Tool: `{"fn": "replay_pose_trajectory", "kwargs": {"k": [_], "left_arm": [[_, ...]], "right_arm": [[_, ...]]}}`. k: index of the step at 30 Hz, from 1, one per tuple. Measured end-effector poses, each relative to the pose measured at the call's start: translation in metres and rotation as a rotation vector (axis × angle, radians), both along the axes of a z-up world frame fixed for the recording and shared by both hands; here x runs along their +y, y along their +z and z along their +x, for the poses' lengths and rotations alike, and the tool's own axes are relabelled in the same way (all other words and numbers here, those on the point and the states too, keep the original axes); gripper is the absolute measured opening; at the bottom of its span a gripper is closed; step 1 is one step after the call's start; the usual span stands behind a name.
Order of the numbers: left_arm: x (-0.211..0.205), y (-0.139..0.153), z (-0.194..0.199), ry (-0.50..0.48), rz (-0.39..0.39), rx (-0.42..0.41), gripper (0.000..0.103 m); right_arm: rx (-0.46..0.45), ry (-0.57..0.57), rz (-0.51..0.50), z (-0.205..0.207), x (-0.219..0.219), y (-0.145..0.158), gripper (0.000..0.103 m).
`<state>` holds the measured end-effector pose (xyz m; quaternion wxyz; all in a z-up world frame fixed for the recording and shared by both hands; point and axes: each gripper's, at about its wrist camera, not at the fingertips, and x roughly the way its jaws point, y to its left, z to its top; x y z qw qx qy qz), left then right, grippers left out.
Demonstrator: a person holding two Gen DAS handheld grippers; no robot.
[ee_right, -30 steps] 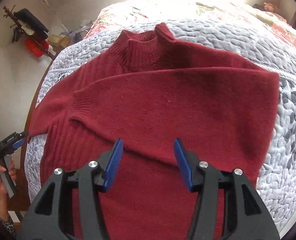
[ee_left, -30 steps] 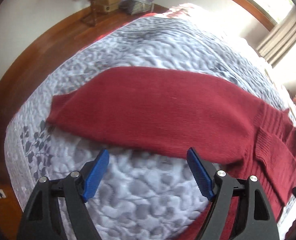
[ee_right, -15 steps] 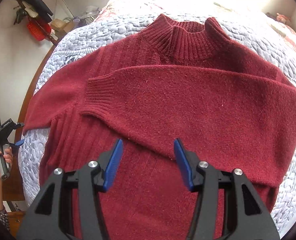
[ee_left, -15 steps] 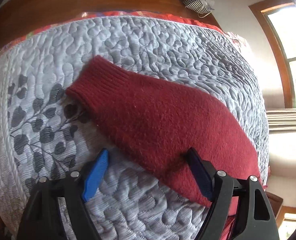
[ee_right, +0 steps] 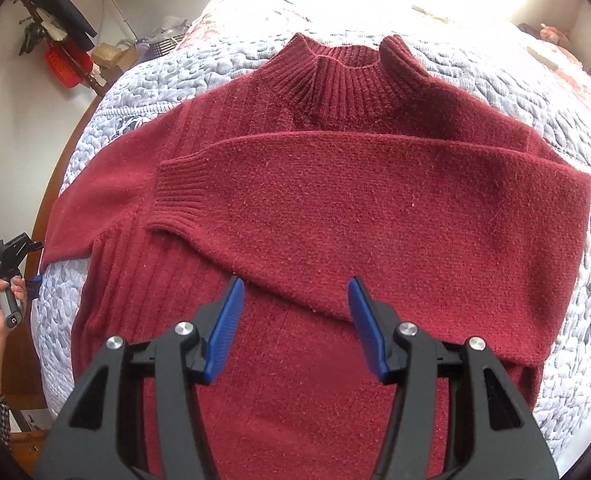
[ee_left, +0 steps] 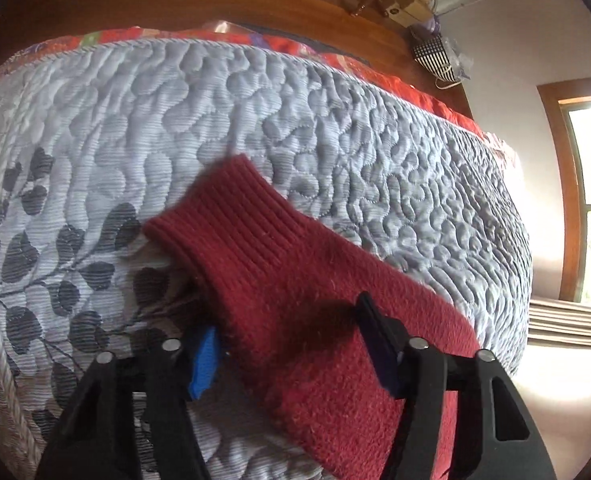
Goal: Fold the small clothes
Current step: 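Reach the left tool to the other sleeve cuff and close on it, then carry the second cuff across the chest with the left tool and release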
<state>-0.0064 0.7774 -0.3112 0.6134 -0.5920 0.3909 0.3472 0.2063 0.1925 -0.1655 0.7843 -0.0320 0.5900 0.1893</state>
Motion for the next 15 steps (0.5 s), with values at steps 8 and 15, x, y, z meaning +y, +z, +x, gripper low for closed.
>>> {"fn": "replay_pose_trajectory", "kwargs": {"k": [8, 15], "left_arm": [[-0.008, 0.049, 0.001, -0.002, 0.144, -0.142, 0.008], [-0.089, 0.143, 0.070, -0.293, 0.346, -0.320, 0.008]], "right_arm": [[-0.015, -0.018, -0.007, 0.000, -0.020, 0.009, 0.054], [-0.017, -0.050, -0.001, -0.001, -0.043, 0.011, 0.055]]}}
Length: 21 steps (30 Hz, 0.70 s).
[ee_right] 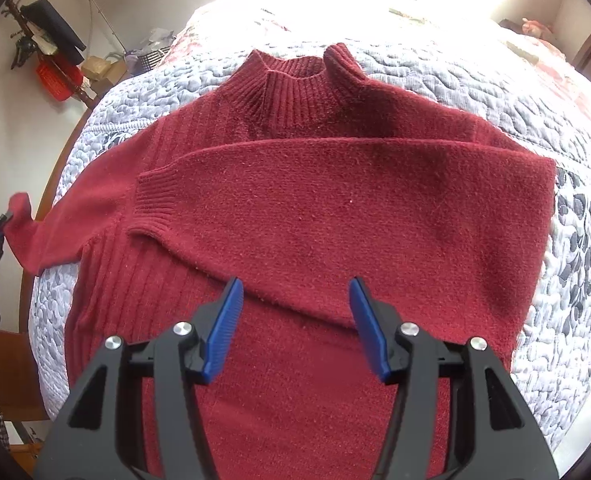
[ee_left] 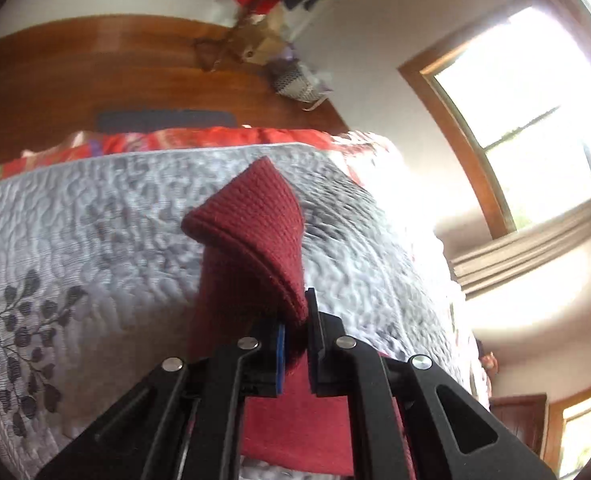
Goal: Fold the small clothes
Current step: 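Carry the second cuff across the chest with the left tool and release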
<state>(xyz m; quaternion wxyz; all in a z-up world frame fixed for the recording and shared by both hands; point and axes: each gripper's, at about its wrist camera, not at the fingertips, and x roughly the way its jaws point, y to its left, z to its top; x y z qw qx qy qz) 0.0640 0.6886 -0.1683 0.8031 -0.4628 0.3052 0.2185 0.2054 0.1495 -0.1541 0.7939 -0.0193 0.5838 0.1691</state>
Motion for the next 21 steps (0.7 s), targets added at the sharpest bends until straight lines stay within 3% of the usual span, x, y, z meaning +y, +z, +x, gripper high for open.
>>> {"fn": "replay_pose_trajectory", "kwargs": {"k": [5, 11, 16, 21], "left_arm": [[-0.088, 0.035, 0.055, -0.234, 0.090, -0.053, 0.008], [-0.198, 0.041, 0.105, -0.473, 0.129, -0.071, 0.008], [-0.278, 0.026, 0.136, -0.617, 0.155, -0.047, 0.008], [-0.326, -0.007, 0.152, -0.695, 0.149, 0.025, 0.008]], "right_arm": [[0.003, -0.029, 0.010, -0.002, -0.021, 0.000, 0.055], [-0.004, -0.063, 0.012, -0.007, -0.048, 0.001, 0.057], [-0.003, -0.094, 0.021, -0.008, -0.072, -0.001, 0.057], [0.022, -0.116, 0.027, -0.005, -0.091, -0.012, 0.057]]}}
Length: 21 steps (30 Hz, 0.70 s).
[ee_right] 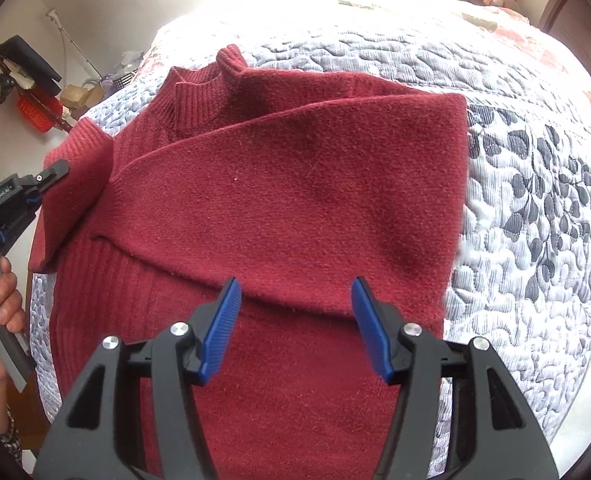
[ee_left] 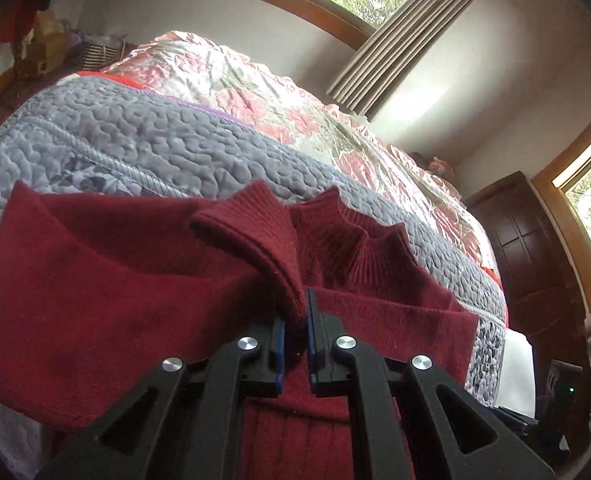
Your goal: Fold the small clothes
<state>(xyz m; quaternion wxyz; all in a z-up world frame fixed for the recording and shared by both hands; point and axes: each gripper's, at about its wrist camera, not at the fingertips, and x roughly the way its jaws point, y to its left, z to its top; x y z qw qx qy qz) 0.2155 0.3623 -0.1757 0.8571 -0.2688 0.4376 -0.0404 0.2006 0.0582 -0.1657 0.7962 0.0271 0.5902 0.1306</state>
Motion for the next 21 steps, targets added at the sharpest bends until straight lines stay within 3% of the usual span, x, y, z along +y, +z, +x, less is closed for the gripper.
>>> {"fn": "replay_pose_trajectory", "kwargs": {"k": [6, 9, 13, 15, 17, 21], "left_arm": [[-0.027, -0.039, 0.004, -0.088, -0.007, 0.076, 0.013], [-0.043, -0.051, 0.001, -0.201, -0.051, 0.098, 0.021], [-0.055, -0.044, -0.012, -0.349, -0.042, 0.083, 0.031], [-0.042, -0.035, -0.019, -0.339, -0.063, 0.084, 0.032], [-0.022, -0.023, -0.025, -0.284, -0.028, 0.080, 0.038], [0.035, -0.004, -0.033, -0.103, 0.199, 0.125, 0.044]], "right_arm": [[0.043, -0.027, 0.016, 0.008, -0.011, -0.020, 0.057], [0.060, -0.038, 0.018, 0.010, -0.013, -0.027, 0.057], [0.064, -0.045, 0.013, 0.011, -0.012, -0.029, 0.057], [0.052, -0.042, 0.028, 0.012, -0.010, -0.024, 0.057], [0.052, -0.019, 0.055, 0.014, -0.005, -0.019, 0.057], [0.039, 0.032, 0.076, 0.021, 0.025, -0.008, 0.058]]}}
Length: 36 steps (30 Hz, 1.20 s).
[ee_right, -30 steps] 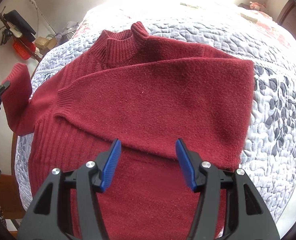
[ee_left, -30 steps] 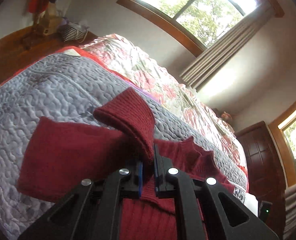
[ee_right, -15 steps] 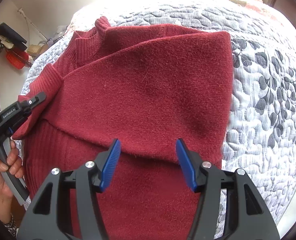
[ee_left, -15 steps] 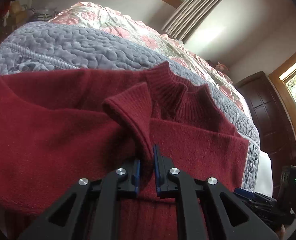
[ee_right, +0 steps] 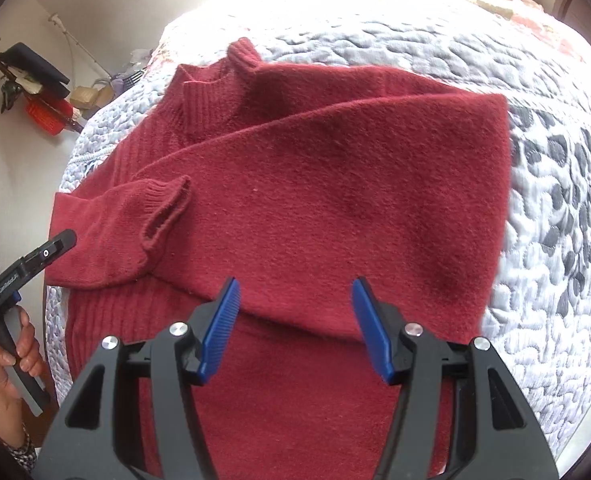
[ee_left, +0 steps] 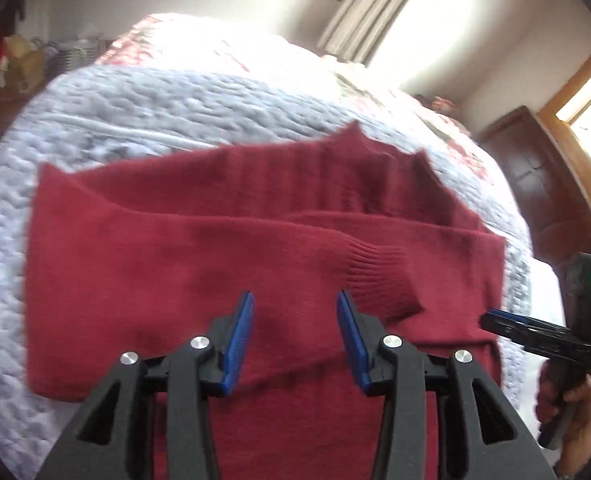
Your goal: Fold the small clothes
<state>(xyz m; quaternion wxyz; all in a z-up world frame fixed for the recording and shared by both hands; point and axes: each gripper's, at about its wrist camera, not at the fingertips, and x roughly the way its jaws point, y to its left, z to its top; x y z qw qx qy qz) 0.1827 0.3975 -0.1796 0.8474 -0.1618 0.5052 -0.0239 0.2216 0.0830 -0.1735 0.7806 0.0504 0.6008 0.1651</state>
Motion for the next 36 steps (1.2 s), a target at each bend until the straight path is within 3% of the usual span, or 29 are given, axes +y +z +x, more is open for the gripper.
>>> {"fn": "replay_pose_trajectory", "kwargs": {"k": [2, 3, 6, 12, 14, 16, 17, 18, 22, 28, 36], "left_arm": [[0.023, 0.004, 0.003, 0.064, 0.176, 0.031, 0.045], [0.034, 0.003, 0.005, 0.086, 0.220, 0.045, 0.045], [0.068, -0.002, 0.006, 0.125, 0.206, 0.074, 0.049], [0.085, -0.018, -0.001, 0.126, 0.178, 0.106, 0.049], [0.077, -0.023, 0.001, 0.121, 0.177, 0.104, 0.050], [0.079, -0.024, 0.000, 0.122, 0.169, 0.096, 0.050], [0.080, -0.022, -0.002, 0.126, 0.160, 0.093, 0.050], [0.082, -0.020, -0.002, 0.132, 0.150, 0.086, 0.051], [0.094, -0.004, -0.009, 0.181, 0.132, 0.035, 0.057], [0.110, 0.011, -0.010, 0.255, 0.112, -0.004, 0.058], [0.090, 0.001, 0.005, 0.229, 0.098, 0.021, 0.058]], "right_arm": [[0.006, 0.026, 0.043, 0.006, 0.021, 0.005, 0.059], [0.010, 0.040, 0.064, 0.010, 0.032, 0.006, 0.059], [0.032, 0.080, 0.114, 0.025, 0.066, 0.007, 0.061], [0.111, 0.096, 0.115, 0.046, 0.114, -0.013, 0.060], [0.139, 0.107, 0.119, 0.051, 0.124, -0.022, 0.053], [0.161, 0.125, 0.108, 0.052, 0.130, -0.030, 0.020], [0.165, 0.129, 0.111, 0.053, 0.132, -0.032, 0.010], [0.163, 0.128, 0.127, 0.051, 0.132, -0.033, 0.009], [0.109, 0.135, 0.170, 0.045, 0.126, -0.016, 0.008], [-0.008, 0.117, 0.200, 0.040, 0.092, 0.034, 0.008], [-0.084, 0.029, 0.165, 0.028, 0.017, 0.062, 0.008]]}}
